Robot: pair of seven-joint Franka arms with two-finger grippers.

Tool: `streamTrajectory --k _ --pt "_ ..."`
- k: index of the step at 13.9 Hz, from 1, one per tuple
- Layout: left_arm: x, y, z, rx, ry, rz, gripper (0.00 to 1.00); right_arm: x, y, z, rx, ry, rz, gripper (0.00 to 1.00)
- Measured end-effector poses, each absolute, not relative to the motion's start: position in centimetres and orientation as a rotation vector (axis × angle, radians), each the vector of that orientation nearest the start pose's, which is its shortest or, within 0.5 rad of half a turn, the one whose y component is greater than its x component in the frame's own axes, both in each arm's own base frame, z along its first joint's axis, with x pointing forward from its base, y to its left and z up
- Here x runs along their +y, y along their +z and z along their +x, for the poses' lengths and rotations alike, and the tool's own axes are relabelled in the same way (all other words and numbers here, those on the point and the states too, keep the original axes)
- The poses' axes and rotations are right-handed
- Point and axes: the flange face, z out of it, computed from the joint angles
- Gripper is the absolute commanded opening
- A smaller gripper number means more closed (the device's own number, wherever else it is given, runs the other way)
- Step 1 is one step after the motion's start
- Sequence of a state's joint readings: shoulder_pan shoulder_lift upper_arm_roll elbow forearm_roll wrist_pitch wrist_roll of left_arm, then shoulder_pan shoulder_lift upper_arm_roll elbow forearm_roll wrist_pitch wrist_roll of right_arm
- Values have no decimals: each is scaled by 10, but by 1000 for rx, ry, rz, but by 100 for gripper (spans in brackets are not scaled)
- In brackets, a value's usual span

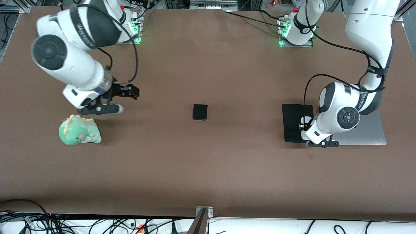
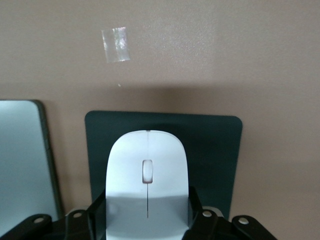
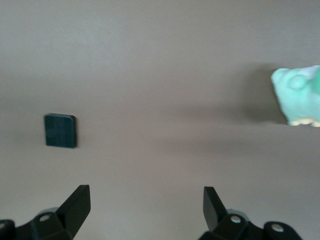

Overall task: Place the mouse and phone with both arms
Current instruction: 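Set the mouse on the black pad while the right gripper reaches the phone, then grasp the black phone with the right gripper while the left gripper withdraws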

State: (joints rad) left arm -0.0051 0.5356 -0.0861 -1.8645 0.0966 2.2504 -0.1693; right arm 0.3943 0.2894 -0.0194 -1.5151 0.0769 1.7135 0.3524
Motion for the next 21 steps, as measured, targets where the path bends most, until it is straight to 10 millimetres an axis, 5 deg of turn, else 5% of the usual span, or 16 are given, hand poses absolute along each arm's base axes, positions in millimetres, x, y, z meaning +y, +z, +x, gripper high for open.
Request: streamTrajectory --k 3,4,5,12,15,21 --pt "-49 182 599 0 137 -3114 43 282 464 592 80 137 -3090 100" --pt "-48 174 593 3 120 -3119 63 295 454 592 96 124 -3087 100" --pt "-48 173 591 4 105 -3122 100 309 443 591 113 113 -3084 100" --pt "-50 184 597 8 70 -3126 100 404 345 574 407 42 -3041 100" --pt "-48 229 611 0 120 -3107 100 436 302 559 416 18 -3052 100" --pt "-53 400 643 123 359 -3052 100 471 228 513 184 -104 -3147 100"
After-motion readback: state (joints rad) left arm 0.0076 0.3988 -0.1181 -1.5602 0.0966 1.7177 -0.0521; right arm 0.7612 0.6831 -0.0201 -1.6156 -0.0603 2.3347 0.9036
